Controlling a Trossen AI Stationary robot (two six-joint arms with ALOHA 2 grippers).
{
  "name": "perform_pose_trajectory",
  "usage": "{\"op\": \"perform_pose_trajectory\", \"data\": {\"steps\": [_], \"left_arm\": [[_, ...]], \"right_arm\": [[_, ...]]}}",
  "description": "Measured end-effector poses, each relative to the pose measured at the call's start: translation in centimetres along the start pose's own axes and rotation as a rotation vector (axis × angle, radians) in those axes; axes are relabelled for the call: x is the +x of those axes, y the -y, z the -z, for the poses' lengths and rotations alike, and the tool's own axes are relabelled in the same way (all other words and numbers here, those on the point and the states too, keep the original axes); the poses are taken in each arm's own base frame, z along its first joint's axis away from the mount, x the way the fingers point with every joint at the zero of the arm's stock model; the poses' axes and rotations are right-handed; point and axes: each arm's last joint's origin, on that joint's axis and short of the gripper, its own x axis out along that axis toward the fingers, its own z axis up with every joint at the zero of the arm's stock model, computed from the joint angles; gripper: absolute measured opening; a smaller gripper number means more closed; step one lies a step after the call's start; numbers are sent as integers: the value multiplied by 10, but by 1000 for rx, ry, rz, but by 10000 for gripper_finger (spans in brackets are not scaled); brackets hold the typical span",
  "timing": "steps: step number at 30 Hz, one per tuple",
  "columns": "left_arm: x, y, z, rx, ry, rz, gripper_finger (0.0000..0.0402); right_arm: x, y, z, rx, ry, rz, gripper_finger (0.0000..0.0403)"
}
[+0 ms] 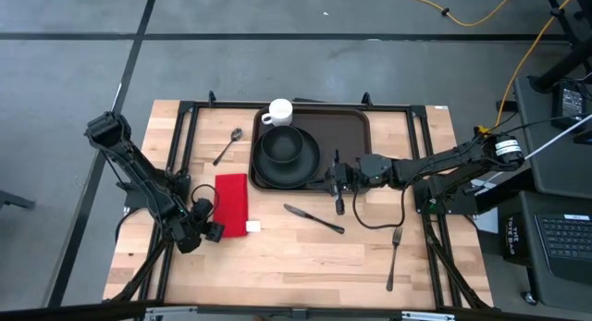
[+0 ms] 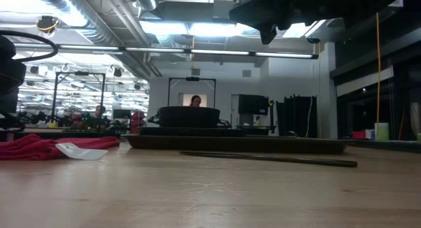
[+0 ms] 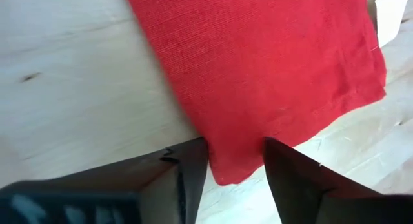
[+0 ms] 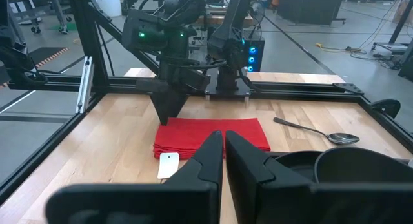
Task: Set up tray
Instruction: Put the red napkin on the brown serving tray
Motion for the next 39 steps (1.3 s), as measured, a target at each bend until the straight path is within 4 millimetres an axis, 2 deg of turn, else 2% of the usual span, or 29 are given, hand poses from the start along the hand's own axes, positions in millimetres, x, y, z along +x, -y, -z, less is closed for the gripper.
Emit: {"op": "perform_pose_trajectory", "data": {"steps": [8,20,23,29,39], "left_arm": [[0,-1,0,11,-2,-19,111],[4,2,-3,21,-27,-72,100],[5,3,-4,47,-20,-58,80],[6,6,-3,96,-12,-13,11],[9,6,-7,147,142,80,4]], "right_arm": [[0,0,0,0,0,0,23],[0,0,0,0,0,0,23],[0,0,0,0,0,0,23],[0,0,0,0,0,0,23],[0,0,0,-4,0,0,23]]}}
